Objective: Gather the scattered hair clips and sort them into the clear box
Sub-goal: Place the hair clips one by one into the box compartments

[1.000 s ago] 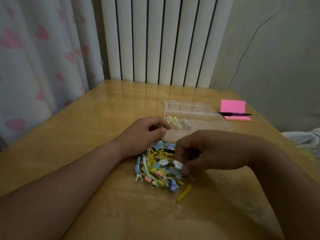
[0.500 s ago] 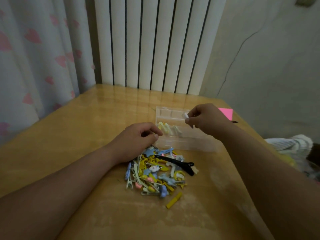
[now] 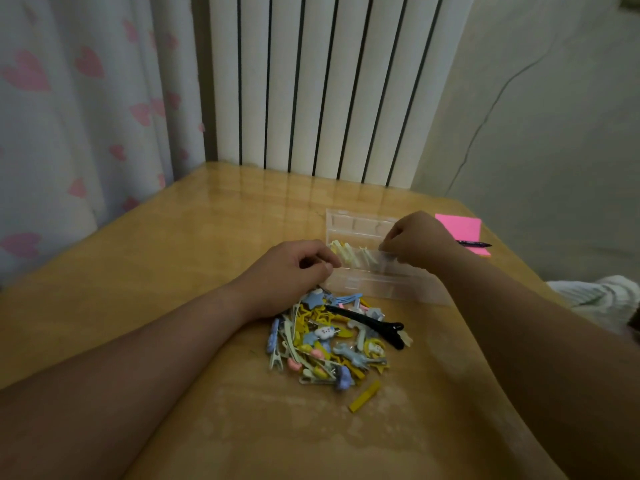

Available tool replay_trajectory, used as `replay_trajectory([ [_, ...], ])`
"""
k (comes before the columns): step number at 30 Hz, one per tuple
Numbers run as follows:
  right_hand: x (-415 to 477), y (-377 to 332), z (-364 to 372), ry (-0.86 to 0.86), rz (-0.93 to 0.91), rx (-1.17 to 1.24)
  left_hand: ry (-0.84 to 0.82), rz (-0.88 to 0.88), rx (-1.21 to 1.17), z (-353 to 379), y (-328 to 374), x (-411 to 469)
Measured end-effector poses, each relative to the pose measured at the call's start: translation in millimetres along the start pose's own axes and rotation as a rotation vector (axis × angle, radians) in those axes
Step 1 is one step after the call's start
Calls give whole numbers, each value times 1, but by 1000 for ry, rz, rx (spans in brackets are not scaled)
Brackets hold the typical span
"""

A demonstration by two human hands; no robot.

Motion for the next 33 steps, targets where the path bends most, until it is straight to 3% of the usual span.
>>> replay_trajectory([
  [10,-78,-13,-17,177,-354,230,8,-9,20,-1,0,-1],
  [12,-100,-23,-17,77,-427,282,8,-13,23,-1,1,-1],
  [14,-118,-32,-14,-133,-458,281,11,-15,19,-1,0,-1],
  [17,-134,-40,-5,-454,-431,140,17,-8,14,-1,0,-1],
  [20,-145,-44,4,-645,-379,3,11,-9,1,-2,1,-1],
  [24,-157,-49,13,-689,-391,-183,-2,-11,-10,-1,0,-1],
  [33,-168,-61,26,-568,-473,-405,-7,-10,-17,-1,-2,-1],
])
Point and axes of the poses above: each hand's wrist, its own x-axis towards the middle knuckle, its own z-axis out of the palm, y = z × x, the point moved 4 cm from there along x, towards the middle knuckle, and after that the axes turned 14 degrees about x, right-handed, at the moved point
